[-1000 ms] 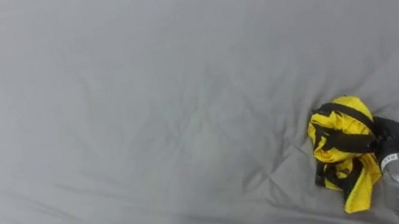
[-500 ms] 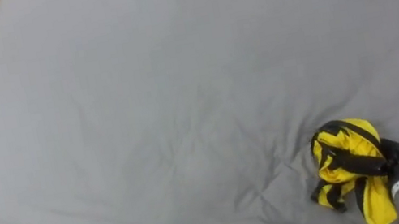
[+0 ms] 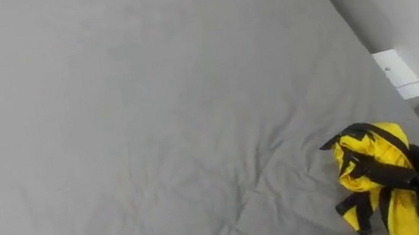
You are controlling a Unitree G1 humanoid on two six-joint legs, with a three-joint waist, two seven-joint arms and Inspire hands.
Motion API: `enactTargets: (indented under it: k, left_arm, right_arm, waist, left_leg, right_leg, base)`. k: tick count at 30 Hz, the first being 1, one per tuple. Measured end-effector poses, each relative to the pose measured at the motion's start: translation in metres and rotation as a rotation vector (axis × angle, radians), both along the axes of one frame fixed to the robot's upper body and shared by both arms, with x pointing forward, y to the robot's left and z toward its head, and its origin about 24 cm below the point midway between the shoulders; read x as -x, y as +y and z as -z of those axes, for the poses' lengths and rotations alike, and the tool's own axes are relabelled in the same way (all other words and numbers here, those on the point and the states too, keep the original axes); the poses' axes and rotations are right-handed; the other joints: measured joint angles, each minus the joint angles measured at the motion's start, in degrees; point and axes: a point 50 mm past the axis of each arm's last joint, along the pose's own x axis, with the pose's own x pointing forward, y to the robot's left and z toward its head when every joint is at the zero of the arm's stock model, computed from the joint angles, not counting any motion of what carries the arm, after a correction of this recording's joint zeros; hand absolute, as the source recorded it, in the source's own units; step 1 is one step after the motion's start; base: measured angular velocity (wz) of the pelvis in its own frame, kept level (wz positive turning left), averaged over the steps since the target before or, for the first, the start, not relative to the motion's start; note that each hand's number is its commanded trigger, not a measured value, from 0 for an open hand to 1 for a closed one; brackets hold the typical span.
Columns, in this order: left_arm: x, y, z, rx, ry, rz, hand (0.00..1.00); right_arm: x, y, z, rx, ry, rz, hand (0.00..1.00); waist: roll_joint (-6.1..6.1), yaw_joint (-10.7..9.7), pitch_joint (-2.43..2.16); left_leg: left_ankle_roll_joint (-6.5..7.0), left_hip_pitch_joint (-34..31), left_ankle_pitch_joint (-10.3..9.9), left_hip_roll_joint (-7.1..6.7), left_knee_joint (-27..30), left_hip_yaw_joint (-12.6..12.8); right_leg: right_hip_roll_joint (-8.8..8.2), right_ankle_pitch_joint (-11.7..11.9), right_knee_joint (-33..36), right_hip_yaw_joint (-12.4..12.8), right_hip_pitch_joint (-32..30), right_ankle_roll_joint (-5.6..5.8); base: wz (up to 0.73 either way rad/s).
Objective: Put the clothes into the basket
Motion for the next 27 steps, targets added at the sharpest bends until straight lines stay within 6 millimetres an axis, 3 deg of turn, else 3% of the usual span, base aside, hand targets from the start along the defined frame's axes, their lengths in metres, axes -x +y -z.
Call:
enactTargets:
  k: [1,4,8,14,16,21,23,27]
  left_arm:
    - [0.006,0.000,0.000,-0.001,0.015,-0.004,0.00]
    - [0.013,0.000,0.001,0.000,0.057,-0.001,0.00]
    - [0.025,0.002,0.001,-0.009,0.127,0.011,0.00]
    - [0.033,0.004,0.000,-0.033,0.189,0.028,0.00]
    - [0.034,0.004,0.000,-0.037,0.203,0.049,0.00]
    - [0.033,0.004,0.000,-0.041,0.219,0.080,0.00]
    - [0.033,0.002,0.001,-0.033,0.228,0.098,0.00]
    - [0.027,0.002,0.001,-0.031,0.216,0.100,0.00]
  right_arm:
    - [0.004,-0.002,0.000,-0.002,0.001,0.011,1.00]
    - [0.013,-0.007,0.003,-0.018,0.016,0.044,1.00]
    - [0.026,-0.015,0.006,-0.026,0.039,0.093,1.00]
    - [0.042,-0.029,0.009,-0.061,0.039,0.229,1.00]
    - [0.045,-0.032,0.010,-0.064,0.043,0.246,1.00]
    - [0.058,-0.032,0.026,-0.109,0.126,0.298,1.00]
    - [0.068,-0.031,0.034,-0.137,0.180,0.332,1.00]
    - [0.067,-0.031,0.038,-0.159,0.203,0.363,1.00]
  waist:
    - [0.31,-0.39,-0.12]
    - [1.33,-1.55,0.14]
    - [1.50,-3.59,0.15]
    - [1.83,-6.41,0.36]
    - [2.16,-6.83,0.54]
    - [2.59,-7.44,0.52]
    - [3.30,-7.80,0.65]
    - [4.46,-8.16,0.75]
  left_leg:
    - [-0.06,0.46,-0.45,0.26,0.03,0.11]
    - [-0.48,1.05,-1.67,1.15,0.03,2.42]
    - [-0.54,1.49,-1.70,1.34,0.05,5.55]
    - [-0.79,1.49,-2.10,1.88,0.05,5.68]
    - [-0.79,1.41,-2.10,1.92,0.15,5.91]
    - [-0.79,-0.29,-2.10,2.04,0.48,6.49]
    - [-0.79,-0.65,-2.10,2.05,0.49,6.44]
    - [-0.74,-2.84,-2.13,1.91,0.67,6.31]
  right_leg:
    - [0.30,0.03,0.05,0.55,0.15,-0.06]
    - [1.35,0.13,0.67,2.39,-0.15,-0.22]
    - [1.80,0.20,1.00,5.41,-1.16,-0.26]
    - [2.59,0.75,1.06,6.75,-1.75,-0.46]
    - [2.73,0.78,1.40,7.26,-2.13,-0.48]
    - [3.21,0.83,3.21,9.11,-5.05,-0.43]
    - [3.27,1.18,3.42,9.46,-5.76,-0.33]
    - [3.21,1.39,5.08,9.62,-8.92,-0.21]
  base:
    - [-0.32]
    - [-0.32]
    - [-0.36]
    - [-0.15]
    - [-0.09]
    - [-0.16]
    - [-0.16]
    - [-0.08]
